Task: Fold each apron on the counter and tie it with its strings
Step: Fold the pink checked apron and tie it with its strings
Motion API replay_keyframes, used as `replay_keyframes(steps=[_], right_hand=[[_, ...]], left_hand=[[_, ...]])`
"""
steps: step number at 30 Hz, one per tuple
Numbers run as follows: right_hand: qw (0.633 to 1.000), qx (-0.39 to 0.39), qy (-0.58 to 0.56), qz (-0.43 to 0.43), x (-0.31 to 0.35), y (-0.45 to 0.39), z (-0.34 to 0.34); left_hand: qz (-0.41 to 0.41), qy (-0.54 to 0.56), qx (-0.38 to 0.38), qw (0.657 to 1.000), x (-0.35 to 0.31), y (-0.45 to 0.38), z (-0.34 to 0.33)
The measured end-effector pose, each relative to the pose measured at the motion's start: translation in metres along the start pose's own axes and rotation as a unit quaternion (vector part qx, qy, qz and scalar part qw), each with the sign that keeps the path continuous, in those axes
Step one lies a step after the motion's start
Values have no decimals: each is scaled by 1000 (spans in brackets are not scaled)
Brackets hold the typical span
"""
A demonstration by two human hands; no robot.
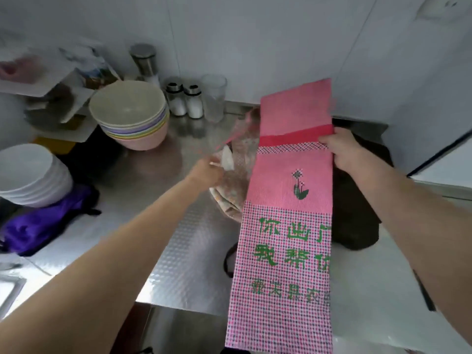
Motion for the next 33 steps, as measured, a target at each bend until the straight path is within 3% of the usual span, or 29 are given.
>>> replay_keyframes(steps=[3, 6, 10, 12, 16, 23, 29, 33], right_hand=[[999, -11, 5, -45, -26, -37, 11], [997, -11, -5, -81, -42, -57, 11], [998, -35, -40, -24, -20, -68, 10], [998, -57, -23, 8, -8, -67, 14], [974, -139, 171, 42, -9, -46, 30], [961, -181, 191, 78, -36, 36, 33], [959, -218, 179, -1, -111, 130, 30], [976, -160, 122, -82, -160, 166, 11]], left_hand=[[24, -73, 82, 994, 16, -4, -45], [82, -32, 127, 988, 32, -4, -72], [129, 15, 138, 982, 38, -6, -83], [131, 33, 133, 982, 38, -7, -85], [122, 83, 95, 985, 44, -6, -84], [52, 80, 44, 995, 40, 14, -74], [-1, -9, 23, 1000, 62, 58, -60], [8, -5, -14, 1000, 81, 81, -55]])
Point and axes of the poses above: each hand's wrist, its own y-axis away from the middle knuckle, its own z-axis out of the back of the hand, x = y × z, the point moved 8 cm from there along -y, towards the middle knuckle, and after that the axes turned 14 degrees about y, right-handed, at the moved point
